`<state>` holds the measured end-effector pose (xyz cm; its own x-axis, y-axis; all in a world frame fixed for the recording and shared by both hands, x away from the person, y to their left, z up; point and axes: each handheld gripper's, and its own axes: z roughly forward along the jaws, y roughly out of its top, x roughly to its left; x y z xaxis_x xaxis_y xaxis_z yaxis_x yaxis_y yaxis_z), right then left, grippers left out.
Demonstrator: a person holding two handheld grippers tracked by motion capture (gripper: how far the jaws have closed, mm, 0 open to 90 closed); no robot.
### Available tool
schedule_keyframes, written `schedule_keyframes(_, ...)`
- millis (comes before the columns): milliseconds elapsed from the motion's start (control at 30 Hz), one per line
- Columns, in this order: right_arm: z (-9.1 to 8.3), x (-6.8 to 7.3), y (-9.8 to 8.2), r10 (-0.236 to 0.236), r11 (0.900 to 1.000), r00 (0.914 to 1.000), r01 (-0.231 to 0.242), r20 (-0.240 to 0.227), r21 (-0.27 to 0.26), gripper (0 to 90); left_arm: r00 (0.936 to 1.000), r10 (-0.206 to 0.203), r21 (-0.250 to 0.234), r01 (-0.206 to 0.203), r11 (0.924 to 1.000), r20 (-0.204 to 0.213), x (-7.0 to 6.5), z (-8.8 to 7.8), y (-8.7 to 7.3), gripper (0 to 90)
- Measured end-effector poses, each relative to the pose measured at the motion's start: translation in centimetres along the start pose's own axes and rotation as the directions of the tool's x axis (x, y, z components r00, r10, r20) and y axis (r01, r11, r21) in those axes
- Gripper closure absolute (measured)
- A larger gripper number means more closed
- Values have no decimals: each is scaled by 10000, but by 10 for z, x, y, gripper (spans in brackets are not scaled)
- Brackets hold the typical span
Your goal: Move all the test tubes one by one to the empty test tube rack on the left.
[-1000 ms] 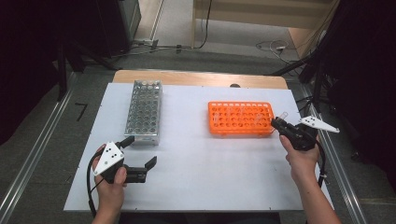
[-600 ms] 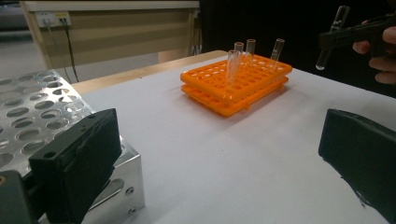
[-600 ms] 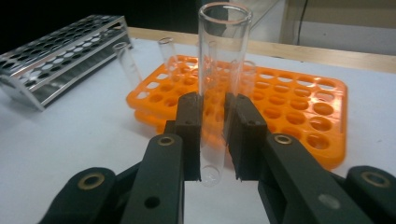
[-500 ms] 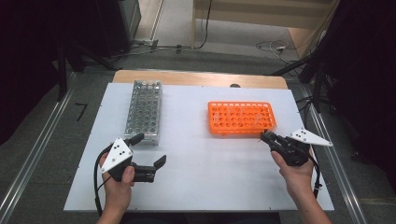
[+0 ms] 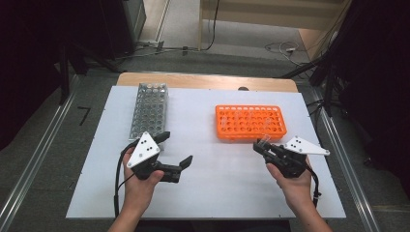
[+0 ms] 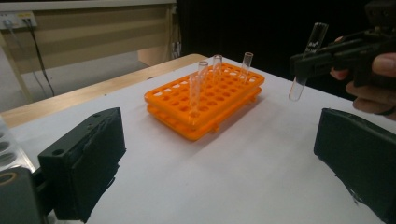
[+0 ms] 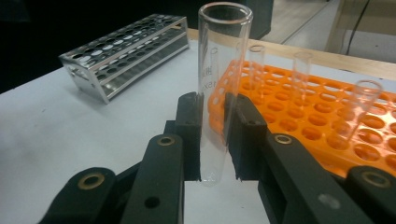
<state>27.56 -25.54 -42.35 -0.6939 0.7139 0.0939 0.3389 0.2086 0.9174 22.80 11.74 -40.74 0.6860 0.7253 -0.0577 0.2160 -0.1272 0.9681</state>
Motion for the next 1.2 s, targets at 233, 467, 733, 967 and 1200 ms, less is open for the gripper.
schedule_keyframes(233, 9, 17, -1, -342, 9993, 9987, 348, -376, 152, 735, 9997, -16, 317, 8, 9995, 252, -13, 22, 13, 83)
schedule_keyframes(467, 16, 31, -4, -742, 9966, 9955, 761, -585, 318, 735, 9987, -447, 869, 424, 9953, 254, -24, 34, 11, 217)
schedule_keyframes(733, 26, 53, -9, -1585, 9847, 9846, 1631, -743, 610, 735, 9950, -558, 1212, 455, 9916, 830, -34, 40, 7, 353)
schedule_keyframes(967, 35, 69, -12, -2310, 9671, 9693, 2382, -837, 894, 735, 9875, -375, 1499, 143, 9886, 1531, -45, 46, 6, 498)
schedule_keyframes(1200, 41, 81, -15, -3078, 9423, 9485, 3148, -746, 1138, 735, 9801, -329, 1688, -6, 9857, 1957, -53, 52, 6, 568)
